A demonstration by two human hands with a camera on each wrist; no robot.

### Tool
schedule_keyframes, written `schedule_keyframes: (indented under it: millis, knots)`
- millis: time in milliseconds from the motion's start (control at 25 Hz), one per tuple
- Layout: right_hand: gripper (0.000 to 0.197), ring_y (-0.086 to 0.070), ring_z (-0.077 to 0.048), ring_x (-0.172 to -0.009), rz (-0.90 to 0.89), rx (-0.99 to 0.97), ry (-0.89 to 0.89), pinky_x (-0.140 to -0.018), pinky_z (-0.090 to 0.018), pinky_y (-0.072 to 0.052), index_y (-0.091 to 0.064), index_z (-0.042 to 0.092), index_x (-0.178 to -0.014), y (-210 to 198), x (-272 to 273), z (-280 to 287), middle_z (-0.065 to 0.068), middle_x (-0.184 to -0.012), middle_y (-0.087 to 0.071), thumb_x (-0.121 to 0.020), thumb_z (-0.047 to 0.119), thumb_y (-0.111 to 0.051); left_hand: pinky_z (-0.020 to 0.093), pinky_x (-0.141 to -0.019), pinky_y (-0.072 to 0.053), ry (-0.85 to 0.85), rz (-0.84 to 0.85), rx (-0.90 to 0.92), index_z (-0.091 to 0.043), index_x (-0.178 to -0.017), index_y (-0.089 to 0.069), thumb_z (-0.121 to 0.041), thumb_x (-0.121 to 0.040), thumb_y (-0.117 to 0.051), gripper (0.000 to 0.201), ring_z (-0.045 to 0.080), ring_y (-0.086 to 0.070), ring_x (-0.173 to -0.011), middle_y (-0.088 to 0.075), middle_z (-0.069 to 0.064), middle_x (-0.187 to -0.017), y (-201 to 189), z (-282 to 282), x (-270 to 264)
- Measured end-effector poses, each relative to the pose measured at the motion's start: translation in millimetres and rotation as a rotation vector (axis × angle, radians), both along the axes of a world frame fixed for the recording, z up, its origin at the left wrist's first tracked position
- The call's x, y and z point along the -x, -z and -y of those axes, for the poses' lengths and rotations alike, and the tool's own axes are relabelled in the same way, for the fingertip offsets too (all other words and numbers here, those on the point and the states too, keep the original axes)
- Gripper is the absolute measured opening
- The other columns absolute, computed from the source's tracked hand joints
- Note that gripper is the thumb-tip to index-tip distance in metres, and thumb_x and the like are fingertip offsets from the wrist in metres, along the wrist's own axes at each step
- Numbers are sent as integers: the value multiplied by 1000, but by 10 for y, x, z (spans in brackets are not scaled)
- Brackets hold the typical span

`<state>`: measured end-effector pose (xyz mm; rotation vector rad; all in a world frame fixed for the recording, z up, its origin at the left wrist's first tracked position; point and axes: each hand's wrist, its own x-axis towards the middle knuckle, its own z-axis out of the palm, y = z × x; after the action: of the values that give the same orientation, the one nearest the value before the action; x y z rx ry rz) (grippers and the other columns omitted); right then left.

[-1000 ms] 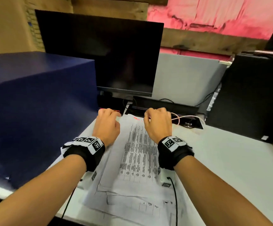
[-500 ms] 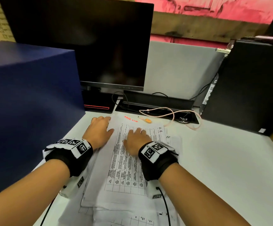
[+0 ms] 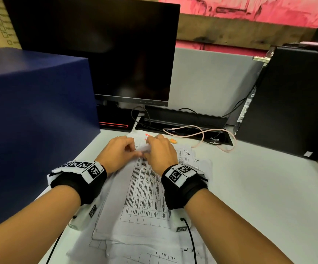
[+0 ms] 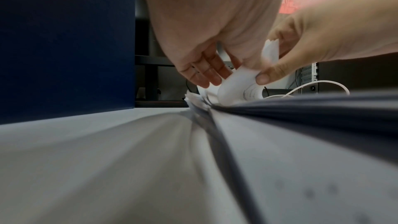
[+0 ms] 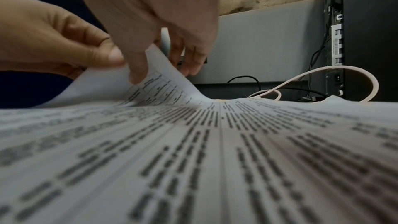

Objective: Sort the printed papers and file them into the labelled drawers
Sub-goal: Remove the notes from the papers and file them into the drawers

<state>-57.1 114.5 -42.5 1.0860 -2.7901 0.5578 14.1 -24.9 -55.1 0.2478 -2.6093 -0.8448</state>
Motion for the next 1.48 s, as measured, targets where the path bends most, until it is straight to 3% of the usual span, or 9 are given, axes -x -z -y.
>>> schedule_keyframes:
  millis: [240, 520, 600, 760, 840, 960, 1160, 1280, 1480]
  knots:
    - [12, -56, -26, -96, -109, -16, -28, -82, -33, -40, -69, 15, -92, -153, -73, -57, -5, -93, -67, -91, 24, -60, 34, -76, -49, -44, 11, -30, -23, -73, -62, -58, -95, -25, 56, 12, -61, -76, -65, -5, -75, -39, -25, -33]
    - [23, -62, -27, -91, 69, 165, 81, -78, -38, -53, -67, 17, -104, -165, -68, -86, -7, -97, -67, -90, 5, -54, 25, -55, -34, 19, 6, -70, -13, -59, -52, -44, -96, -45, 49, 11, -39, -52, -44, -5, -53, -89, -110, -49]
    - [18, -62, -27, -91, 87, 160, 116, -77, -39, -54, -66, 15, -101, -136, -55, -65, -7, -98, -66, -91, 5, -54, 30, -56, -41, 11, 54, -55, -12, -59, -56, -39, -96, -52, 46, 15, -46, -53, -50, -4, -54, -37, -38, -28]
    - [18, -62, -30, -96, 150, -51, 133, -80, -35, -51, -71, 14, -98, -81, -26, -64, -10, -103, -68, -86, 6, -60, 35, -91, -48, -16, 138, 67, -21, -95, -72, -29, -88, -66, 12, 16, -58, -95, -66, -1, -100, 34, 34, 3]
    - [20, -61, -31, -99, 195, -103, 118, -82, -34, -49, -70, 12, -102, -87, -29, -84, -11, -107, -66, -86, 5, -61, 31, -104, -35, -71, 205, 114, -21, -124, -61, -34, -86, -67, 40, 20, -42, -121, -54, 0, -126, 53, 53, 14]
    - [23, -61, -33, -99, 190, -118, 67, -83, -36, -50, -68, 10, -105, -127, -61, -105, -12, -110, -64, -87, 1, -56, 34, -109, -27, -112, 313, 154, -15, -145, -37, -43, -84, -68, 74, 23, -28, -132, -41, 2, -144, 57, 49, 30]
    - [30, -59, -33, -104, 174, -106, 23, -87, -39, -48, -59, 13, -116, -149, -93, -125, -12, -115, -59, -89, 1, -51, 31, -105, -29, -109, 185, 106, -17, -146, -35, -33, -82, -72, 76, 21, -30, -127, -49, 0, -134, 24, 30, 36]
    - [32, -58, -32, -108, 190, -125, 16, -92, -39, -48, -63, 13, -119, -135, -90, -115, -13, -119, -61, -91, 1, -51, 25, -102, -33, -143, 66, 68, -20, -139, -45, -26, -86, -68, 59, 17, -32, -124, -50, -3, -124, 16, 52, 29]
    - [35, -53, -30, -117, 174, -109, 15, -97, -38, -47, -67, 16, -120, -96, -55, -93, -10, -125, -58, -90, 2, -55, 27, -103, -32, -134, 180, 80, -15, -142, -42, -27, -89, -64, 58, 18, -33, -121, -52, -1, -125, 60, 55, 46]
